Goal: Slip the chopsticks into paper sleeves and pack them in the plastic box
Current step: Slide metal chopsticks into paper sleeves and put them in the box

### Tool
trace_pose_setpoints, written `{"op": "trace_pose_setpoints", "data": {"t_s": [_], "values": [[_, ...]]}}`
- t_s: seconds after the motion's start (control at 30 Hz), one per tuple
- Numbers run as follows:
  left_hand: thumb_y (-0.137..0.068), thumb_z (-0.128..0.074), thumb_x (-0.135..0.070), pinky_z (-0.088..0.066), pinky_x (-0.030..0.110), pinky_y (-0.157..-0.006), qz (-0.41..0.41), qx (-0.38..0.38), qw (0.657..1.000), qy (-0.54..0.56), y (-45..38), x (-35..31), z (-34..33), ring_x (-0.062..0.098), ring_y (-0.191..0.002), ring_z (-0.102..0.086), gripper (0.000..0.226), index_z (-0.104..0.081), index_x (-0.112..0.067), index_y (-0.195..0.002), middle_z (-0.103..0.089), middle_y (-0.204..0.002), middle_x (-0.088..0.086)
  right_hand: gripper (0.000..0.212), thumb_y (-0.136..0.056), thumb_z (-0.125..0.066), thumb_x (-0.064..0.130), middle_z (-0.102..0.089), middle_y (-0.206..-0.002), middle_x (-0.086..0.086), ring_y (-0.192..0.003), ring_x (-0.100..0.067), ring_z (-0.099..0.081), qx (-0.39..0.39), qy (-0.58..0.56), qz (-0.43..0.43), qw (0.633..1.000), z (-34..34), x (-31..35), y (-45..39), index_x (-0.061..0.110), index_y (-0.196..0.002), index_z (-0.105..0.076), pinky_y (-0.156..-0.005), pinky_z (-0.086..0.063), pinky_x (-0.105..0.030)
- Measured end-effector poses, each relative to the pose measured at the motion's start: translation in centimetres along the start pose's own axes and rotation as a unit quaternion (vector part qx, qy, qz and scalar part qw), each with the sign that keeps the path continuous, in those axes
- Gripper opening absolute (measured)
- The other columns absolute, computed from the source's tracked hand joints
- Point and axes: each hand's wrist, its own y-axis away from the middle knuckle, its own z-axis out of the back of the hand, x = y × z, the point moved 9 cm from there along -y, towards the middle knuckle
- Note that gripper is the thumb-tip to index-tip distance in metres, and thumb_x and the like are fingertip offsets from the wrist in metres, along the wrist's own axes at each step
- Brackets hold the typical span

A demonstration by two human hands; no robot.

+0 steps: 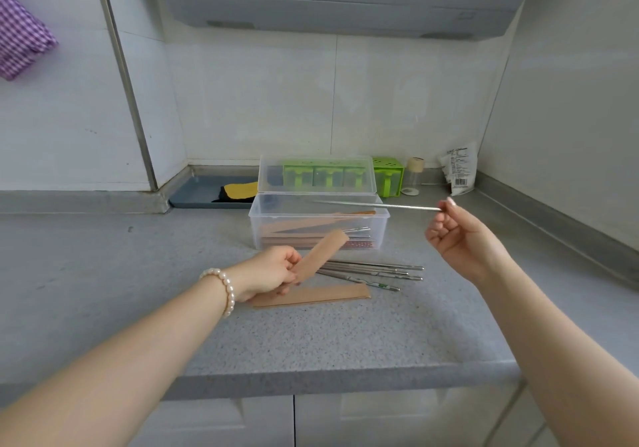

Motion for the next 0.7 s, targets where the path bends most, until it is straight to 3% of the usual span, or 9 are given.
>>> {"op": "trace_pose_setpoints", "data": {"t_s": [0.07,0.13,0.2,0.3,0.43,0.53,0.7], "values": [[-0.097,-0.042,-0.015,-0.029,0.017,-0.041,0.020,0.024,0.999,0.041,0.4,0.1,-0.5,0.006,-0.048,-0.032,0.012,-0.054,-0.014,-0.097,-0.045,-0.070,0.000,0.014,-0.080,-0.059,0.024,-0.054,-0.052,0.004,-0.046,-0.006,-0.049,-0.035,-0.053,0.014,0.998,0.7,0.2,0.1,0.014,-0.070,-0.060,-0.052,-0.046,-0.017],[-0.093,-0.045,-0.044,-0.021,0.015,-0.038,0.036,0.054,0.997,0.052,0.9,0.1,-1.0,0.005,-0.047,-0.023,0.030,-0.055,-0.017,-0.102,-0.034,-0.064,-0.005,0.023,-0.089,-0.054,0.027,-0.050,-0.050,0.005,-0.044,-0.006,-0.045,-0.079,-0.072,0.020,0.994,1.6,0.2,0.1,0.015,-0.070,-0.055,-0.051,-0.043,-0.017],[-0.082,-0.048,-0.057,-0.021,0.015,-0.037,0.038,0.078,0.993,0.075,1.4,0.0,-1.5,0.004,-0.045,-0.023,0.044,-0.054,-0.021,-0.107,-0.033,-0.061,-0.007,0.030,-0.094,-0.048,0.032,-0.046,-0.046,0.005,-0.042,-0.008,-0.040,-0.129,-0.062,0.017,0.990,2.8,0.1,0.0,0.016,-0.068,-0.049,-0.052,-0.037,-0.018],[-0.092,-0.039,-0.049,-0.028,0.016,-0.038,0.021,0.088,0.984,0.154,1.7,-0.4,-1.9,0.005,-0.044,-0.029,0.040,-0.055,-0.016,-0.109,-0.040,-0.061,-0.004,0.035,-0.096,-0.044,0.036,-0.039,-0.044,0.004,-0.043,-0.010,-0.037,-0.174,-0.029,0.008,0.984,4.0,-0.2,-0.1,0.017,-0.066,-0.043,-0.050,-0.034,-0.021],[-0.099,-0.040,-0.030,-0.048,0.023,-0.054,-0.002,0.103,0.976,0.191,2.2,-1.3,-2.2,0.010,-0.053,-0.053,0.031,-0.061,-0.007,-0.098,-0.059,-0.067,0.003,0.035,-0.098,-0.040,0.033,-0.040,-0.039,0.001,-0.044,-0.016,-0.051,-0.156,0.085,0.004,0.984,3.2,-0.8,0.0,0.016,-0.068,-0.042,-0.059,-0.038,-0.028],[-0.096,-0.044,-0.006,-0.055,0.026,-0.065,-0.026,0.143,0.965,0.217,2.8,-2.4,-3.1,0.013,-0.062,-0.063,0.020,-0.060,-0.008,-0.108,-0.068,-0.075,0.007,0.033,-0.099,-0.039,0.030,-0.038,-0.041,0.000,-0.050,-0.020,-0.055,-0.139,0.118,0.028,0.983,1.6,-0.7,0.5,0.015,-0.070,-0.042,-0.062,-0.041,-0.030],[-0.089,-0.039,0.018,-0.058,0.034,-0.079,-0.052,0.209,0.946,0.242,3.9,-3.7,-4.7,0.024,-0.082,-0.071,0.051,-0.044,-0.015,-0.128,-0.070,-0.100,0.014,0.033,-0.099,-0.039,0.029,-0.040,-0.040,0.001,-0.063,-0.031,-0.056,-0.116,0.141,0.062,0.981,-0.7,0.0,1.0,0.014,-0.069,-0.040,-0.064,-0.048,-0.031]]}}
